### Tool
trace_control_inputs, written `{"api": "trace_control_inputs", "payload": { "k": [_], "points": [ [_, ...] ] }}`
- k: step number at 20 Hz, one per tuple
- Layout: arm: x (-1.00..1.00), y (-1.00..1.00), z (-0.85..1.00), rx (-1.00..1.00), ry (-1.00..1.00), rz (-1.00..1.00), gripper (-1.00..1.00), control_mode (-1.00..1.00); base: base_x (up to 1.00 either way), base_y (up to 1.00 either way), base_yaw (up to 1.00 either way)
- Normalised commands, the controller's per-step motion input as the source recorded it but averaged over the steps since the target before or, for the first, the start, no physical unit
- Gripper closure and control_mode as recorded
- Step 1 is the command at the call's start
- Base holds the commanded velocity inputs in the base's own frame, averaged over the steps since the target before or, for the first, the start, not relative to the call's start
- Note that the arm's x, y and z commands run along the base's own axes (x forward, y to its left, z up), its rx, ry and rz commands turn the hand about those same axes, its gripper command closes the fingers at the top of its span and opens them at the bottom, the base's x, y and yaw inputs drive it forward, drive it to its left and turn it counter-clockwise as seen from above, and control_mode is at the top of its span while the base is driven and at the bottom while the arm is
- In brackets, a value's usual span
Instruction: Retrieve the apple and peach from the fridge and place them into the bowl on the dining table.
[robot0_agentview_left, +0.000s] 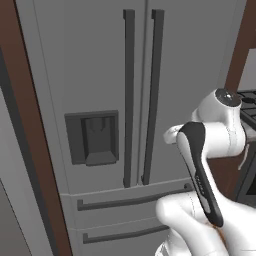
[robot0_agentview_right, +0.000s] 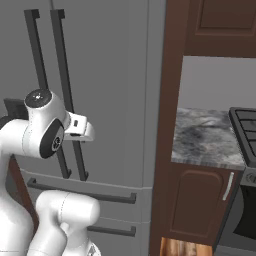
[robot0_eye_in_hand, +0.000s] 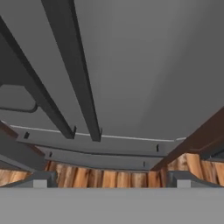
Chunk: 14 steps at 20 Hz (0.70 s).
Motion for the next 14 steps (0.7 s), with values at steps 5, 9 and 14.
{"api": "trace_control_inputs", "payload": {
  "k": [5,9,14],
  "points": [
    [-0.21,0.00,-0.05,0.00,-0.06,0.00,-1.00,-1.00,0.00,0.00,0.00],
    [-0.10,0.00,0.00,0.00,-0.03,0.00,-1.00,-1.00,0.00,0.00,0.00],
    [0.00,0.00,0.00,0.00,0.00,0.00,-1.00,-1.00,0.00,0.00,0.00]
  ]
}}
